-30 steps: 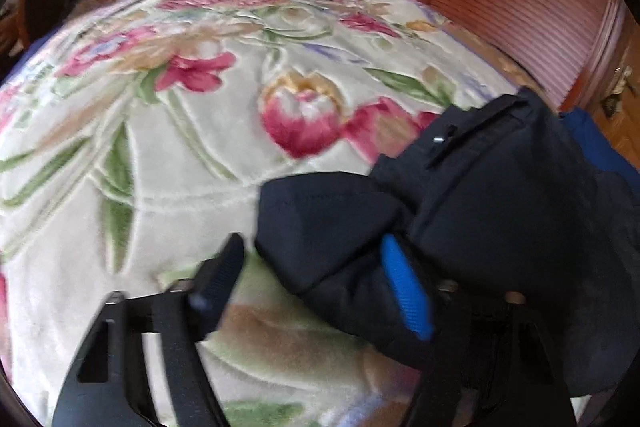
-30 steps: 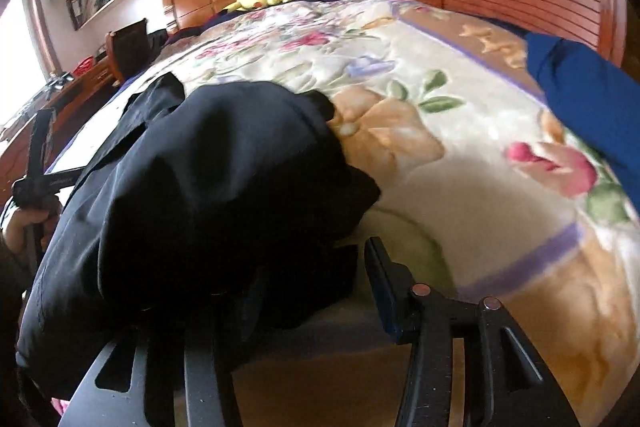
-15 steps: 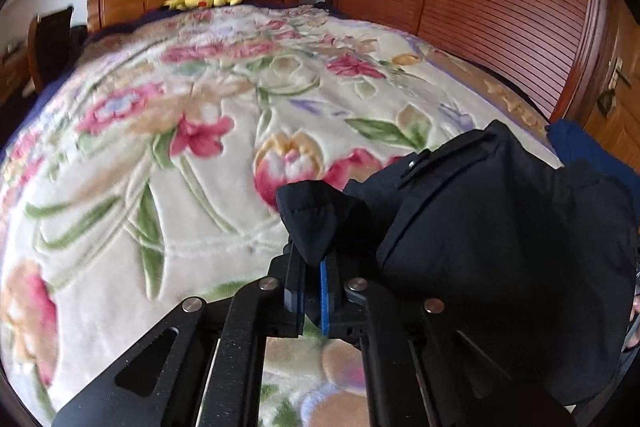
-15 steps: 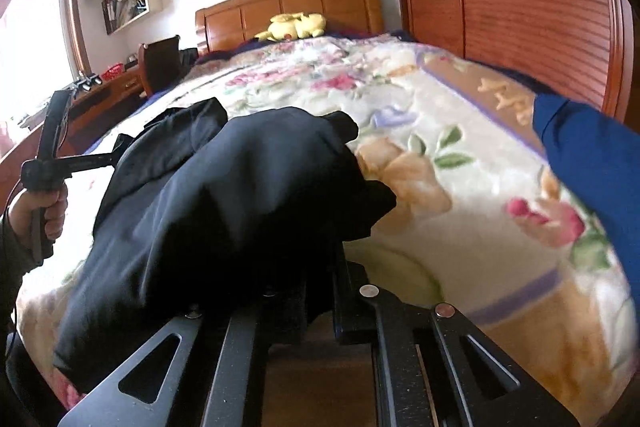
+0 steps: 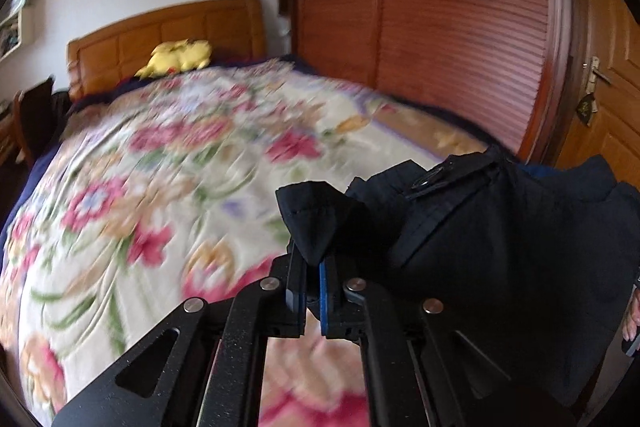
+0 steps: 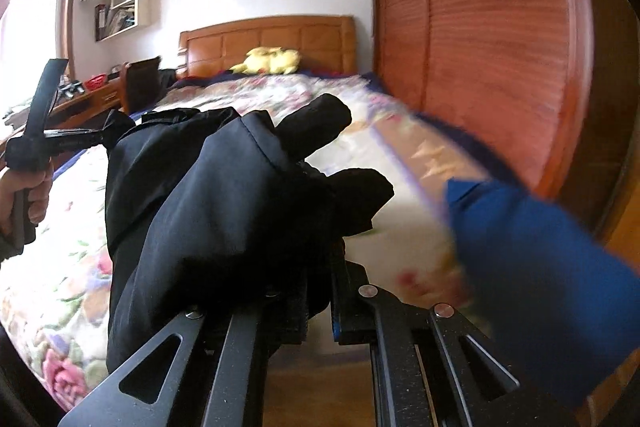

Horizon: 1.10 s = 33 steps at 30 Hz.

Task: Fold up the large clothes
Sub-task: 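Carry the coat bundle with both tools and set it beside the blue pillow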

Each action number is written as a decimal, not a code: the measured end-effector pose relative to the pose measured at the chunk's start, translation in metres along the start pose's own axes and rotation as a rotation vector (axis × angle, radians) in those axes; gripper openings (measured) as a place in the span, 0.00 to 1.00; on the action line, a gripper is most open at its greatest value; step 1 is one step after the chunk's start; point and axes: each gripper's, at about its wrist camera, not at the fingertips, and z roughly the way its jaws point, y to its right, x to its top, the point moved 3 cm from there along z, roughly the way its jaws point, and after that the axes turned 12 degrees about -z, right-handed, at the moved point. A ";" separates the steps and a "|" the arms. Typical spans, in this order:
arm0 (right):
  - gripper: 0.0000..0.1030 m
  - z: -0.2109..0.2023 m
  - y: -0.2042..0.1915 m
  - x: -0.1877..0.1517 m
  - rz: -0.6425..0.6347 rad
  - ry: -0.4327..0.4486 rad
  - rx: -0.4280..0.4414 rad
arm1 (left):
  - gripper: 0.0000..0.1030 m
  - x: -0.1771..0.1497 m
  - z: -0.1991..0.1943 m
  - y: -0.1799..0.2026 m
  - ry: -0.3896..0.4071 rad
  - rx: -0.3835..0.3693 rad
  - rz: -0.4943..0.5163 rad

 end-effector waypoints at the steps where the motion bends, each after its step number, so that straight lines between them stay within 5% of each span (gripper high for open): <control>1: 0.07 -0.008 0.011 0.001 -0.006 0.004 -0.025 | 0.04 0.007 0.002 0.017 0.009 -0.012 0.017; 11: 0.07 -0.090 0.155 -0.017 0.045 -0.006 -0.273 | 0.04 0.075 0.049 0.208 0.068 -0.208 0.097; 19: 0.07 -0.123 0.221 -0.100 0.171 -0.097 -0.392 | 0.04 0.057 0.105 0.337 0.034 -0.300 0.212; 25: 0.09 -0.112 0.214 -0.133 0.194 -0.187 -0.436 | 0.10 0.026 0.138 0.348 -0.065 -0.242 0.248; 28: 0.13 -0.110 0.211 -0.130 0.217 -0.190 -0.460 | 0.23 0.015 0.135 0.336 -0.073 -0.236 0.261; 33: 0.36 -0.107 0.195 -0.112 0.259 -0.155 -0.488 | 0.49 0.004 0.098 0.315 -0.077 -0.307 0.274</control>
